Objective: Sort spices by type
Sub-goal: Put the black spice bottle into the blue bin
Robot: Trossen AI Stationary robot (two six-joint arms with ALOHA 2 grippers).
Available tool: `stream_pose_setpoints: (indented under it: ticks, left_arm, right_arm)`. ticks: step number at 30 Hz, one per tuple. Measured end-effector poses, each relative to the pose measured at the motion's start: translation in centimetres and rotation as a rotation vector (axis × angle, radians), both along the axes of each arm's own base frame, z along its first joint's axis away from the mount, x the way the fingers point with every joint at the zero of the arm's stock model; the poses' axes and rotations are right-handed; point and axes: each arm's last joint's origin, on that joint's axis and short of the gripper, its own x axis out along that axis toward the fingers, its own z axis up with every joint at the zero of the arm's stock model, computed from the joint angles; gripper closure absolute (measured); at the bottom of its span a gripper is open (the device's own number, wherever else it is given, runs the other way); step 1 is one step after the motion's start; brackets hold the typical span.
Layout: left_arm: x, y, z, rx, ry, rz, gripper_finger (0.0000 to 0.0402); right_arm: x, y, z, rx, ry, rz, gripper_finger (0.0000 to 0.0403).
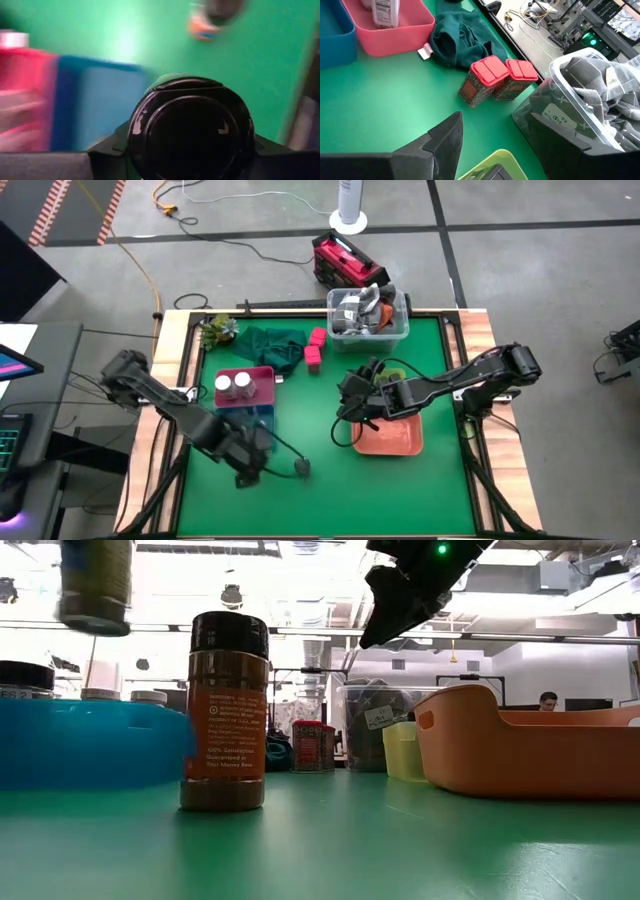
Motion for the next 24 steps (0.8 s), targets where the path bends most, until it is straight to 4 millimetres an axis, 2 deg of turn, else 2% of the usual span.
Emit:
stream_pose_setpoints:
  ticks: [2,5,8,11,16,22,24]
  left_arm:
    - [-1.7,1.1,0.7,0.078,-0.018,0.057,0.0222]
    - [-3.6,2.6,0.5,0.143,-0.03,0.116,0.0222]
    - [-5.0,3.8,-1.2,0.17,-0.015,0.154,0.0222]
    - [-6.1,5.0,-3.8,0.183,0.008,0.182,0.0222]
    - [-6.8,6.6,-7.3,0.154,0.019,0.199,0.0222]
    - [-6.8,7.4,-8.8,0.116,0.052,0.187,0.0221]
    - [-6.6,7.4,-9.1,0.067,0.061,0.183,0.0205]
  right_arm:
    - [0.0,0.0,0.0,-0.002,-0.001,0.003,0.0147]
    - [0.2,0.0,0.2,-0.007,-0.013,0.012,0.0147]
    - [0.3,0.1,0.2,-0.009,-0.02,0.019,0.0147]
    - [0.4,0.1,0.3,-0.011,-0.026,0.023,0.0147]
    - [0.4,0.1,0.3,-0.007,-0.027,0.028,0.0147]
    - [0.4,0.1,0.3,-0.006,-0.027,0.029,0.0147]
    - [0.4,0.1,0.3,-0.007,-0.026,0.029,0.0147]
